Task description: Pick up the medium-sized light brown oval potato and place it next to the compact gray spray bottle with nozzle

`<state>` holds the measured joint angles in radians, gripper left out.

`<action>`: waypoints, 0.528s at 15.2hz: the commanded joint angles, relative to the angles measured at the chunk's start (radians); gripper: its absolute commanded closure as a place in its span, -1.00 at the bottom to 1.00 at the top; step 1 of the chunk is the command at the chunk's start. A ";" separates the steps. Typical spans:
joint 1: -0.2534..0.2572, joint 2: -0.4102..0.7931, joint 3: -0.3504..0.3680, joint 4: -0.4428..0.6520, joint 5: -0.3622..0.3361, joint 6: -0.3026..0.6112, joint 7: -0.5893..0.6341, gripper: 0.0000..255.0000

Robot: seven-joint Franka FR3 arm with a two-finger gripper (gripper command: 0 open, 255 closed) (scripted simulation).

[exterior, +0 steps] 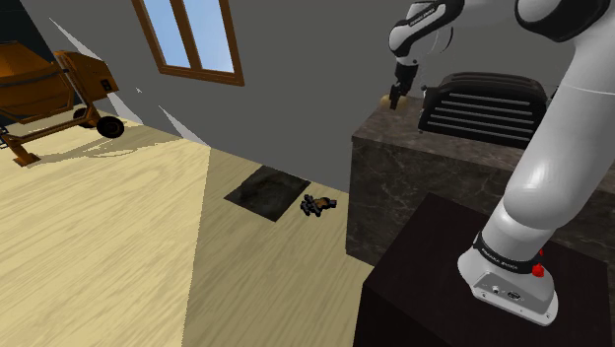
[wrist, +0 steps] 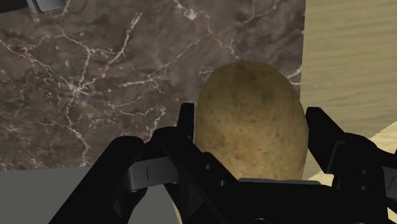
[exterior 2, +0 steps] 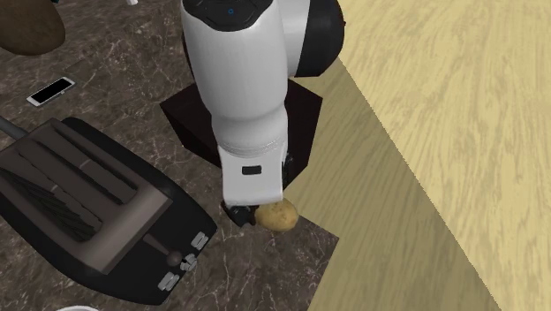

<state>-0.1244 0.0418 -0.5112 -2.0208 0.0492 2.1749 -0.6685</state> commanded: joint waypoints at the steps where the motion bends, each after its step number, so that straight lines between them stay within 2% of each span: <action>1: 0.002 -0.013 0.000 0.019 -0.009 -0.031 0.007 1.00; 8: 0.004 -0.039 0.002 0.087 -0.026 -0.121 0.020 1.00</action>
<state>-0.1211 0.0044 -0.5098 -1.9460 0.0247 2.0678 -0.6500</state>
